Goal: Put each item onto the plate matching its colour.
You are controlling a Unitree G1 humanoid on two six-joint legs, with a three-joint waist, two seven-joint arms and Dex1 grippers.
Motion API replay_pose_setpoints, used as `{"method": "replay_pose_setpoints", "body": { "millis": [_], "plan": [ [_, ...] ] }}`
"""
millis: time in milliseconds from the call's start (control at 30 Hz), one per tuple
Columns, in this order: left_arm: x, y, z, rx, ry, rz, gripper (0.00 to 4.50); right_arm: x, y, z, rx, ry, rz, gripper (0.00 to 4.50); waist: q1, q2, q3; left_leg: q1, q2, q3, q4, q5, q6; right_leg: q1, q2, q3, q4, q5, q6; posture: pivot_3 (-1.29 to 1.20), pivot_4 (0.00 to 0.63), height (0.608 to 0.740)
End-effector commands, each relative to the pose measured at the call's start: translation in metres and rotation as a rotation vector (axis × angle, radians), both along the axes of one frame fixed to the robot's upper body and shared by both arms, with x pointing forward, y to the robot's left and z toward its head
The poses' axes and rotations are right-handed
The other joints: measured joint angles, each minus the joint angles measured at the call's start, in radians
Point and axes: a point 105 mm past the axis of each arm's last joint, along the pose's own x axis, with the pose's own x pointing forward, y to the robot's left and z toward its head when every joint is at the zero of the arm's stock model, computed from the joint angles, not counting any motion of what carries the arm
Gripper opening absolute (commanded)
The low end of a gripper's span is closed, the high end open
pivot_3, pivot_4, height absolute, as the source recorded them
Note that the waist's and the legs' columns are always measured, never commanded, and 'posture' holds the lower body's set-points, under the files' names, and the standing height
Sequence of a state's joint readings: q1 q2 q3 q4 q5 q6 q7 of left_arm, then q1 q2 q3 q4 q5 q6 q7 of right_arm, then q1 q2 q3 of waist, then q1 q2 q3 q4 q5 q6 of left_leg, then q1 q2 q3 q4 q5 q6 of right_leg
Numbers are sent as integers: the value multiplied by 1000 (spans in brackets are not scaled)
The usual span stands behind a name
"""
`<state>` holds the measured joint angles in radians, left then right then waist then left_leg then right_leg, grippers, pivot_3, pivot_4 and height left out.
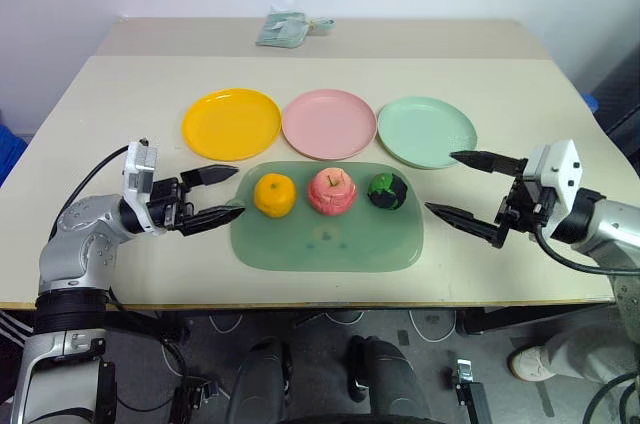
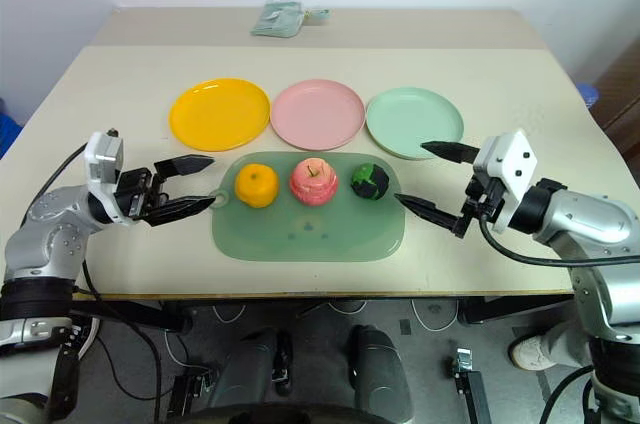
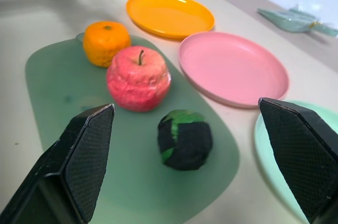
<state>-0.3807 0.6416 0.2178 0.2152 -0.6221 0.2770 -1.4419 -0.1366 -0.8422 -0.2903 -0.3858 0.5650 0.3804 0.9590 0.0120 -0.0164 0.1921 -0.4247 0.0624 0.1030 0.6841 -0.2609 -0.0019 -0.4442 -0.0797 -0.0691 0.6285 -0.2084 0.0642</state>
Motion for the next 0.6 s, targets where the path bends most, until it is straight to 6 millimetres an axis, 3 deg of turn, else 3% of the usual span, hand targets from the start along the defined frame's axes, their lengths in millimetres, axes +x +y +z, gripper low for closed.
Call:
{"method": "replay_pose_setpoints", "body": {
  "millis": [33,467,600],
  "plan": [
    [-4,3,13,-13,-63,17,4500,0,2,8,4,-29,16,4465,0,0,0,0,0,0,0,0,0,0,0,0,0,0,0,0,150,740],
    [5,4,37,-58,-96,30,4500,0,7,4,24,-24,24,4465,0,0,0,0,0,0,0,0,0,0,0,0,0,0,0,0,150,740],
    [9,14,37,-37,-98,52,4500,3,15,6,37,-40,30,4465,-2,0,0,0,0,0,0,0,0,0,0,0,0,0,0,0,150,740]
  ]
}}
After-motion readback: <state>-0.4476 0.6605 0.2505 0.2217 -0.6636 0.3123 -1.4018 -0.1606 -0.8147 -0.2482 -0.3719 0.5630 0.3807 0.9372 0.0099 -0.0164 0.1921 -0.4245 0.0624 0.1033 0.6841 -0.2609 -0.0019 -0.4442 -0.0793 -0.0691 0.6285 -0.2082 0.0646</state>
